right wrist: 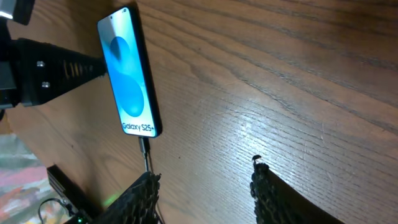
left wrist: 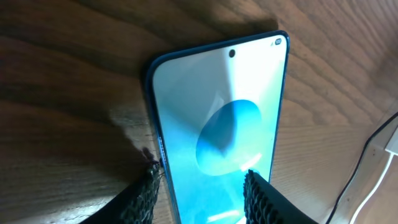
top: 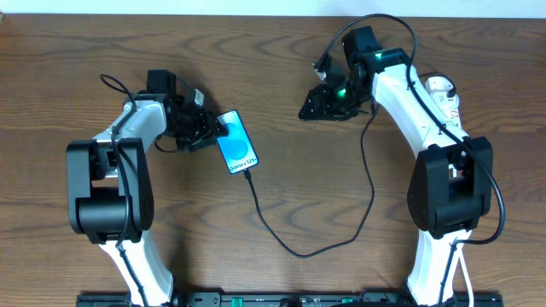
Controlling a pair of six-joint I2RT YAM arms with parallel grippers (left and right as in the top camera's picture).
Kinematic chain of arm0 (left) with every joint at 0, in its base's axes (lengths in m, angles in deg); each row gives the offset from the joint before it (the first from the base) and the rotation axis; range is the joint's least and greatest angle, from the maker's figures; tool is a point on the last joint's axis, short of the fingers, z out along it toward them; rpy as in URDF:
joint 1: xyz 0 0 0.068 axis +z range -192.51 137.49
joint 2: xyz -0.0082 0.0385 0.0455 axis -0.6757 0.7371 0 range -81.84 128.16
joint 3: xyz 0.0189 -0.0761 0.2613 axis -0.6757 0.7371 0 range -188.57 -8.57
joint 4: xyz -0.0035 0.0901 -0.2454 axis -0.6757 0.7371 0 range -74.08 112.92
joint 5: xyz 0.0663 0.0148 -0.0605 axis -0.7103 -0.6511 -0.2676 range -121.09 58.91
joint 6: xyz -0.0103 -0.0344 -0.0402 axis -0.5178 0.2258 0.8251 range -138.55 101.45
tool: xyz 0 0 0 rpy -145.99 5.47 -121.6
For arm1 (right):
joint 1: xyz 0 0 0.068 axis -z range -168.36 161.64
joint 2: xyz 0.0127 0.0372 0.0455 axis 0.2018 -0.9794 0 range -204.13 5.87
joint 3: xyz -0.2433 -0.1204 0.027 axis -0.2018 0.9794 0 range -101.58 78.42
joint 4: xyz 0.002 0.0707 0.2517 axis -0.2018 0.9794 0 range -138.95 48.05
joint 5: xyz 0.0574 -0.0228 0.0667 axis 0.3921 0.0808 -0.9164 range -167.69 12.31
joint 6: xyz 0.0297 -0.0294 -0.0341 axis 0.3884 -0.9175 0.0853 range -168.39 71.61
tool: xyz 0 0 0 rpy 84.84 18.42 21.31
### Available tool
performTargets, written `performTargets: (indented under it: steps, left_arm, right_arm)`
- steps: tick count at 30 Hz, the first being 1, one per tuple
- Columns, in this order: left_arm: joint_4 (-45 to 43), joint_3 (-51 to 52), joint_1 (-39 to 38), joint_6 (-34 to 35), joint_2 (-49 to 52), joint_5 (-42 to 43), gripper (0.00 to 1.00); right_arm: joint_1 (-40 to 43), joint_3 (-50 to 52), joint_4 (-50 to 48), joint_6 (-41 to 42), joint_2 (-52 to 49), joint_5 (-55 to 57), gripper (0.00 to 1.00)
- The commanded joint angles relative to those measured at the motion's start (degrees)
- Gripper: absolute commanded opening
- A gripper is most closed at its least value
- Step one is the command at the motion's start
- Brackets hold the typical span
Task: Plug charger to phone and switch on socket
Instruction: 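Lower the phone onto the table with the left gripper and release, then lift the left gripper away from the phone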
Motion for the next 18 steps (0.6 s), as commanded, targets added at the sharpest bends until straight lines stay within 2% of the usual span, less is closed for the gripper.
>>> performTargets:
  steps: [1, 8, 14, 17, 18]
  left_arm:
    - [1.5, -0.2, 2.3, -0.3, -0.9, -4.2, 0.48]
    - [3.9, -0.4, 6.6, -0.7, -11.9, -4.1, 0.48]
    - [5.5, -0.4, 7.3, -1.4, -23.6, -3.7, 0.49]
    - [6.1, -0.4, 7.3, -1.4, -28.2, -3.7, 0.5]
    - [6.2, -0.4, 7.3, -1.4, -29.1, -3.7, 0.55]
  right_arm:
    - [-0.5, -0.8, 0.0, -1.2, 1.5, 0.5, 0.47]
    - [-0.5, -0.8, -0.1, -1.2, 1.5, 0.4, 0.47]
    - [-0.5, -0.8, -0.2, -1.7, 1.5, 0.4, 0.47]
    - [-0.5, -0.8, -0.2, -1.7, 1.5, 0.4, 0.43]
    - [-0.5, -0.8, -0.2, -1.6, 1.5, 0.4, 0.43]
